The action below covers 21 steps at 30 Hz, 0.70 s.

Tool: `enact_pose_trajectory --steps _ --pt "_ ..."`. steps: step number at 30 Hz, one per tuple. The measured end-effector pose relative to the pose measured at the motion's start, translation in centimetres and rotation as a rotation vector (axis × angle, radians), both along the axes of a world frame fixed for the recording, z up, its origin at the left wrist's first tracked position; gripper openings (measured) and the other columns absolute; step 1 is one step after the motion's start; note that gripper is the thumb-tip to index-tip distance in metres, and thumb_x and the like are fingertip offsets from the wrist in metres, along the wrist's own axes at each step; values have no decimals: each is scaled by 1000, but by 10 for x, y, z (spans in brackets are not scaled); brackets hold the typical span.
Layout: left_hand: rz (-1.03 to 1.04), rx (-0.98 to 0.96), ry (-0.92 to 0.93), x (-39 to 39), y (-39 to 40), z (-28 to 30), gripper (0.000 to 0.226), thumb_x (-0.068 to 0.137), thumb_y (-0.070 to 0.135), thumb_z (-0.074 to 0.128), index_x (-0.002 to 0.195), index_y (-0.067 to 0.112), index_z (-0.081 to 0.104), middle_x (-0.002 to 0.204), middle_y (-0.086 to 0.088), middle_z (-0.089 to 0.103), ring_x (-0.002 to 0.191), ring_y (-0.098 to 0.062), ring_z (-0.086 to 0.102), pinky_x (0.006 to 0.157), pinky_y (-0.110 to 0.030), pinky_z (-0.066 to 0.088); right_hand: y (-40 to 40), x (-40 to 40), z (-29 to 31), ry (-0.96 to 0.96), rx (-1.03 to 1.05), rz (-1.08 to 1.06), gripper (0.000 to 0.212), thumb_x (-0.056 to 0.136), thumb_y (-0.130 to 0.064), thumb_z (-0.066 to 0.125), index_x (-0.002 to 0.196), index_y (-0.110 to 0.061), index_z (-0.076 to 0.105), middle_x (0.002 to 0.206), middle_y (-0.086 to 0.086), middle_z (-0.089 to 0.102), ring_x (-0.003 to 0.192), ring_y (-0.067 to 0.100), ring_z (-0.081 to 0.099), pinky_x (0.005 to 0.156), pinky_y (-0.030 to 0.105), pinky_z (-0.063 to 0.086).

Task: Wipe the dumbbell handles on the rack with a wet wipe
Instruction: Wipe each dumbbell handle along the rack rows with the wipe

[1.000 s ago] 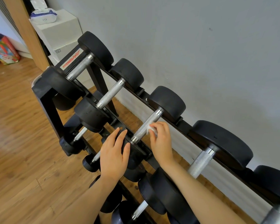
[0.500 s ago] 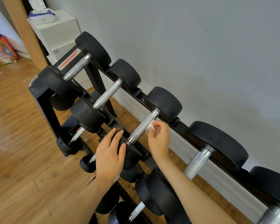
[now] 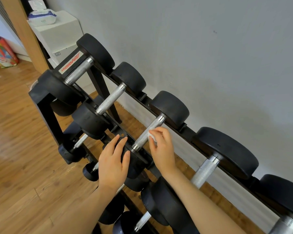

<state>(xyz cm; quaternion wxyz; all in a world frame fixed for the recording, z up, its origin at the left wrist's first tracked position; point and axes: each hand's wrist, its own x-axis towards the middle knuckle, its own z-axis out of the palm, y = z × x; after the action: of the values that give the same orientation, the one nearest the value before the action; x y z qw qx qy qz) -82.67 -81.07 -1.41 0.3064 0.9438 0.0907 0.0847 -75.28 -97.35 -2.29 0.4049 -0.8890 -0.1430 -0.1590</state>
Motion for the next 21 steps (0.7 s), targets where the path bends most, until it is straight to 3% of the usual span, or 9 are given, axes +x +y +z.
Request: enact_pose_trajectory --steps 8,13,15,17,21 --pt "-3 16 1 0 0 -1 57 98 49 29 144 23 49 153 -1 42 139 -21 39 110 -39 30 -1 -2 3 -106 -177 125 26 91 -14 60 114 -5 68 111 7 63 103 16 54 80 22 54" --pt "-2 11 -5 0 0 -1 55 98 48 30 144 23 48 152 -1 42 138 -20 40 109 -37 29 -5 5 10 -17 -58 -49 29 93 -18 54 117 -6 66 115 5 60 108 7 53 85 19 52" --pt "0 8 -2 0 0 -1 55 98 48 30 144 24 48 152 0 42 138 -20 40 109 -38 30 -2 0 6 -72 -149 59 26 92 -11 59 116 -4 68 113 8 61 104 17 56 82 22 52" --pt "1 7 -4 0 0 0 55 98 47 30 144 24 48 152 -1 42 138 -21 40 109 -40 32 -1 -5 1 -94 -192 171 25 90 -7 64 115 -5 68 111 6 60 101 16 55 80 20 50" --pt "-3 19 -4 0 -1 2 55 98 47 30 144 24 48 151 -2 43 138 -21 40 110 -37 28 -4 0 -4 -7 -27 1 24 97 -20 54 118 -14 65 112 -4 55 98 3 53 82 12 47"
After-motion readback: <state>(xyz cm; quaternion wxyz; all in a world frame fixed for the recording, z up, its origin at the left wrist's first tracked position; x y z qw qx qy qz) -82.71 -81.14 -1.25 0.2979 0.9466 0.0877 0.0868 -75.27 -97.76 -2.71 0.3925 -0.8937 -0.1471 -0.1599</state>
